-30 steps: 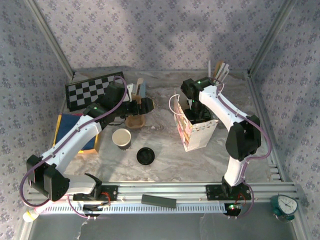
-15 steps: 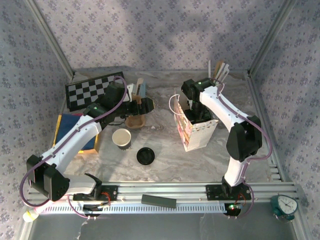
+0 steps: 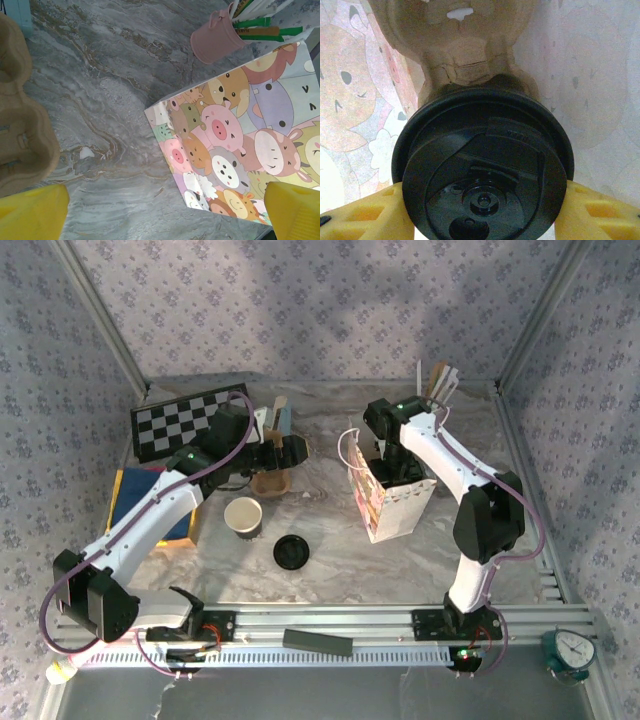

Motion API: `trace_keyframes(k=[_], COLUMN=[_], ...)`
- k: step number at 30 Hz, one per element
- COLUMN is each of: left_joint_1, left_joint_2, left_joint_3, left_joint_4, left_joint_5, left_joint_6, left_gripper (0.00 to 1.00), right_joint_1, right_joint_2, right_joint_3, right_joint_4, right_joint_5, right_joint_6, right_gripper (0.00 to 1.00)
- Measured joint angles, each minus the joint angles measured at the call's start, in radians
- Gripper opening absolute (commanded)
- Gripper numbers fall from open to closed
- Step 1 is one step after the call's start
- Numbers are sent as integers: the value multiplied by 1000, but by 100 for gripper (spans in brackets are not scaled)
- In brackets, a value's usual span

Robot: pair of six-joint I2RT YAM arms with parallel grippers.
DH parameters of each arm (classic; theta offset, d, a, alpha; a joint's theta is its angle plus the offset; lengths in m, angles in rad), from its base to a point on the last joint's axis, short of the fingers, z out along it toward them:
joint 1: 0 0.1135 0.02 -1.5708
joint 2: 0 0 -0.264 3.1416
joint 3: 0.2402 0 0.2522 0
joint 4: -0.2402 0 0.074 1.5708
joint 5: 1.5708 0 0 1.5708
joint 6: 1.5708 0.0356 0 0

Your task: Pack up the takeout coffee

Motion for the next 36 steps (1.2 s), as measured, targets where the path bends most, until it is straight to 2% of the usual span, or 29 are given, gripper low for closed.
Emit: trace_keyframes(k=[36], left_joint_1=[0], left_joint_2=[0], left_joint_3=[0], left_joint_4=[0], left_joint_5=[0], left_joint_6=[0], left_gripper=[100], right_joint_1=[-3], right_joint_2=[-25], right_joint_3=[-64], right_joint_4=[44], right_joint_5=[-8], right_joint_6=[3], right_gripper=[61])
